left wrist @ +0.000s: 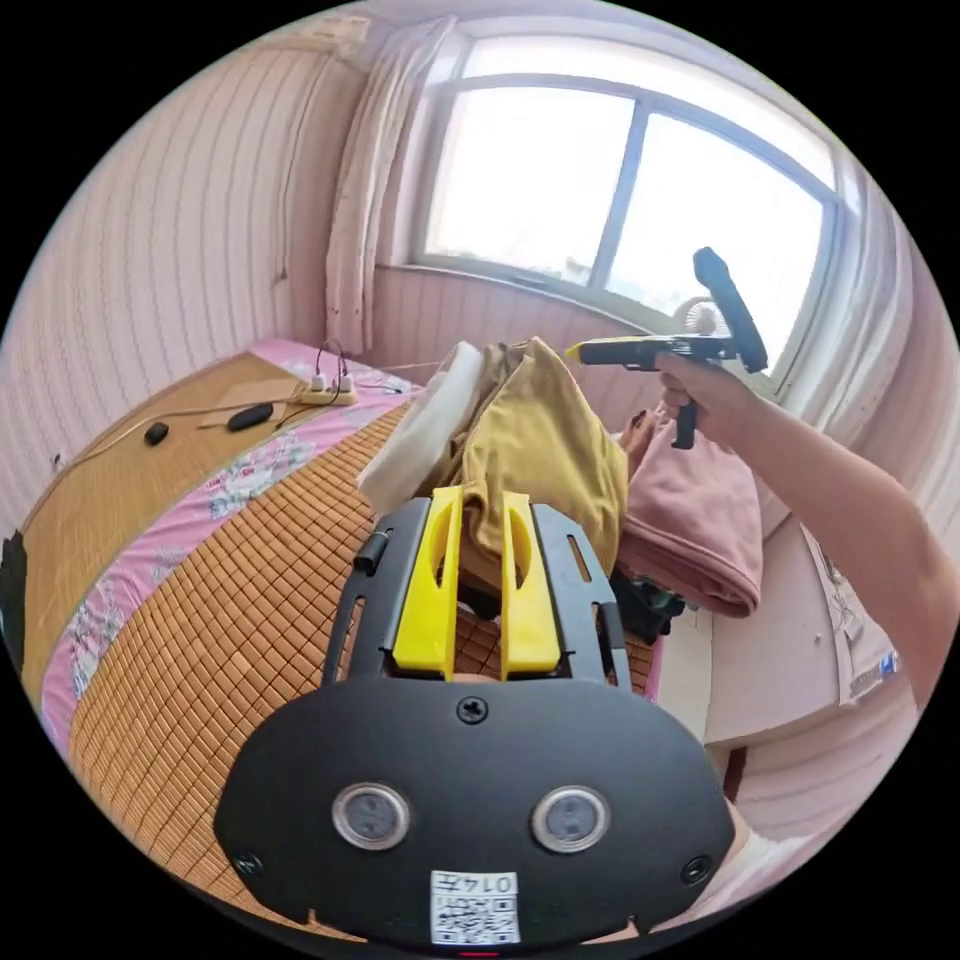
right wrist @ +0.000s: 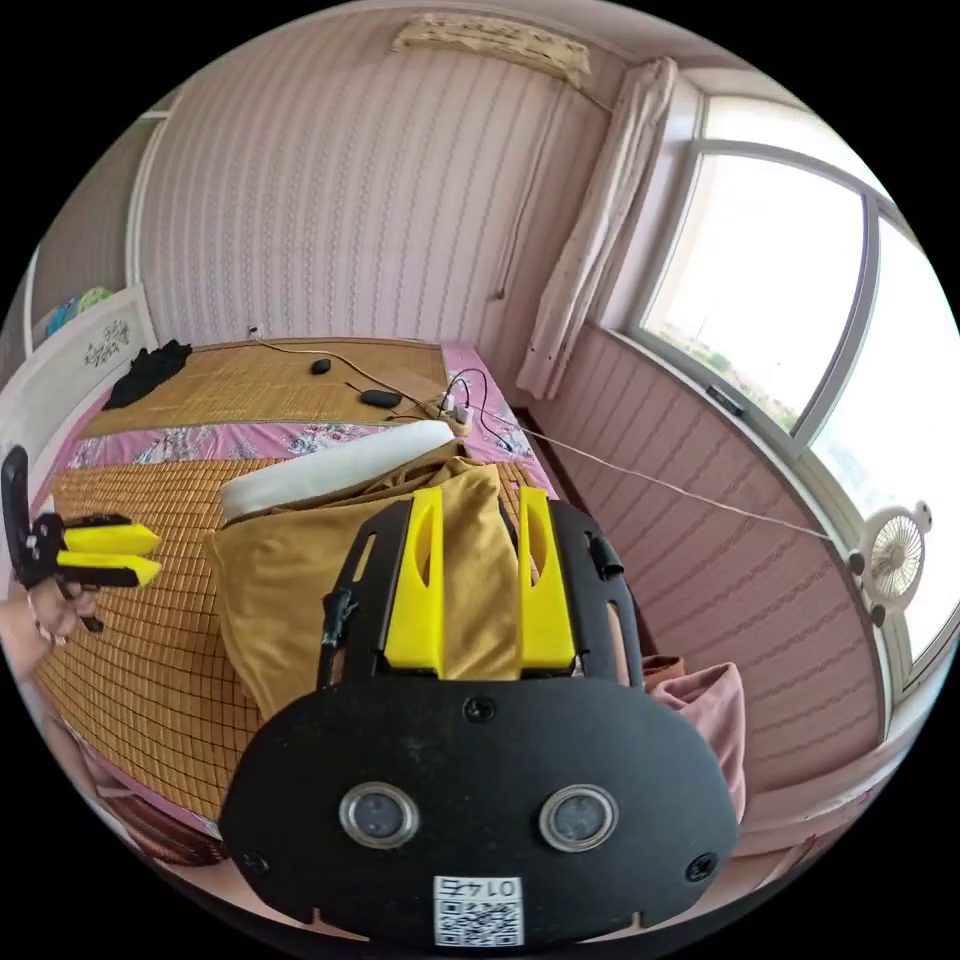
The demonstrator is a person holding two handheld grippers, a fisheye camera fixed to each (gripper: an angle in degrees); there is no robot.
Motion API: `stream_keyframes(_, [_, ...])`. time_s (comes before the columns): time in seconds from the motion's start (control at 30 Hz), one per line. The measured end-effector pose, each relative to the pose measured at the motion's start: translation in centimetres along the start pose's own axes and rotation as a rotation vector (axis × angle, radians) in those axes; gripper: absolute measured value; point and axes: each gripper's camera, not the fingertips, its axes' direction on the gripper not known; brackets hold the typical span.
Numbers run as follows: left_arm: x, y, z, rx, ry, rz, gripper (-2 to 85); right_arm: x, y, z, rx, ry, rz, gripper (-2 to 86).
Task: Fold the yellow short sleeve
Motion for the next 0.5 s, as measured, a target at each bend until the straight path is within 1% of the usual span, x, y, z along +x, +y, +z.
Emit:
stream_keyframes(0.1, [0.6,2.6,-3.1,-0.007,-0.059,0.096,8.0,-1.8,2.8,-2.7,0.038,-0.056,-0.036,11.2])
stream_keyframes(0.17, [0.9,4.7,-5.2,-0.047,-0.087,0.104,9.3,-4.5,6.3,-5.3,0.064,-0.227,-0.06,11.2])
stream_keyframes(0.2, [1.0,6.4,-6.6,-0.092,-0.113,0.077,10.2,-5.5,7.4,-5.9,0.074,-0.279,-0.065,11.1])
stream_keyframes(0.27, [1.4,9.1,-8.8,-0.152,-0.139,0.056,11.1,-10.6,11.8,-7.6,0.068,-0.447,-0.11,11.0])
stream_keyframes(0.3, [2.0,10.9,-10.2,-0.203,-0.188,0.053,11.4,-12.1,12.9,-7.8,0.05,-0.468,-0.113,11.0])
stream_keyframes(0.37, [3.1,13.6,-12.4,-0.261,-0.281,0.068,13.3,-18.6,16.7,-8.0,-0.044,-0.502,-0.124,10.9])
stream_keyframes(0.43, [4.1,16.9,-15.1,-0.33,-0.384,-0.002,16.7,-23.5,18.7,-7.3,-0.13,-0.539,-0.126,10.9])
stream_keyframes(0.5, [4.6,19.3,-17.4,-0.373,-0.37,-0.07,17.9,-27.6,19.9,-6.4,-0.233,-0.587,-0.063,10.3])
